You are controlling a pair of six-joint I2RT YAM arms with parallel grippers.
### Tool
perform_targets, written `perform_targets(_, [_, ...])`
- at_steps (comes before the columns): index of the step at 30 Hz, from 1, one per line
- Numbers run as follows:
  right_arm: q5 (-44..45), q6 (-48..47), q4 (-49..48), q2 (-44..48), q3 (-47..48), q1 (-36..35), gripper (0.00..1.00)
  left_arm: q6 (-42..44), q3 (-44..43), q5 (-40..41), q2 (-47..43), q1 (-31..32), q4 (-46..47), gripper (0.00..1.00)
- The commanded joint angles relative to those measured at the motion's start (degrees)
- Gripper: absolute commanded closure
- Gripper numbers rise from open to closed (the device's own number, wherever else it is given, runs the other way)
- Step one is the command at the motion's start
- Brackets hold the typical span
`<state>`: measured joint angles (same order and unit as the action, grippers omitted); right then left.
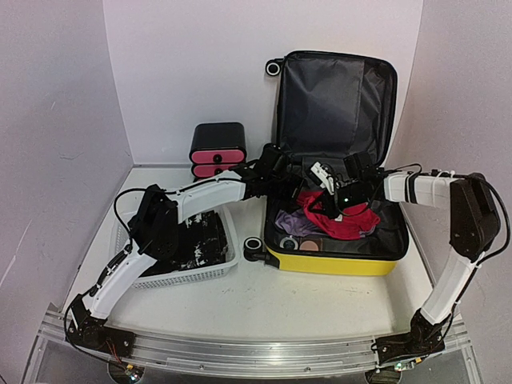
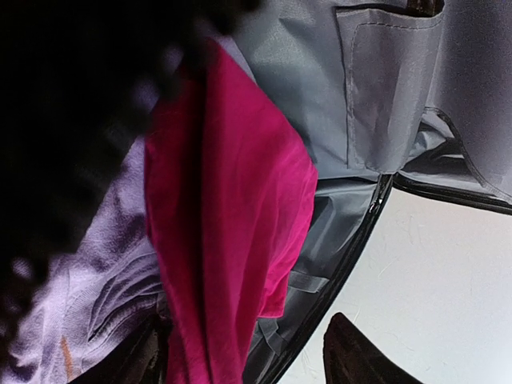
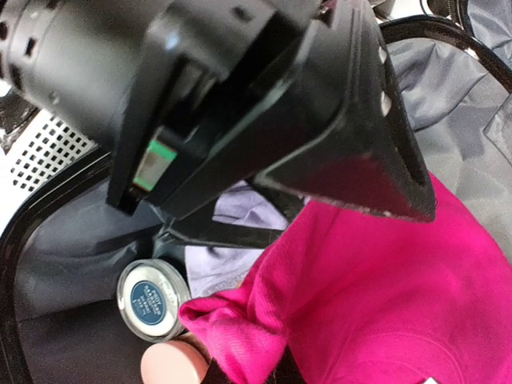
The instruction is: Open, take out, and arrange the luggage
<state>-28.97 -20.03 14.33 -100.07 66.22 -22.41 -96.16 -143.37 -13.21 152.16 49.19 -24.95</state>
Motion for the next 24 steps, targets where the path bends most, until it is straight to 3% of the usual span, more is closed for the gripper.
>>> perform_targets(1, [-3.54,0.77,-2.29,4.61,0.10,-0.28,1.00,-3.37,-0.83,-1.82,2.91,0.03,1.26,0.35])
perform_targets(10, [-4.30,1.79,-3.25,5.04,0.15,-0.35,1.00,-6.28,-0.54,-3.18,3.87,0.73,2.79,0.32])
perform_targets(18, [-5.10,2.62,-4.19,6.15,-0.49,-0.33,1.00,-7.88,-0.85,-3.44,5.43,0.91,5.35,0.55])
perform_targets(24, [-6.17,3.59,-5.34,7.07,-1.13,-0.32,1.00,-9.34,-1.04,-4.05,6.75,0.91,7.48,0.44])
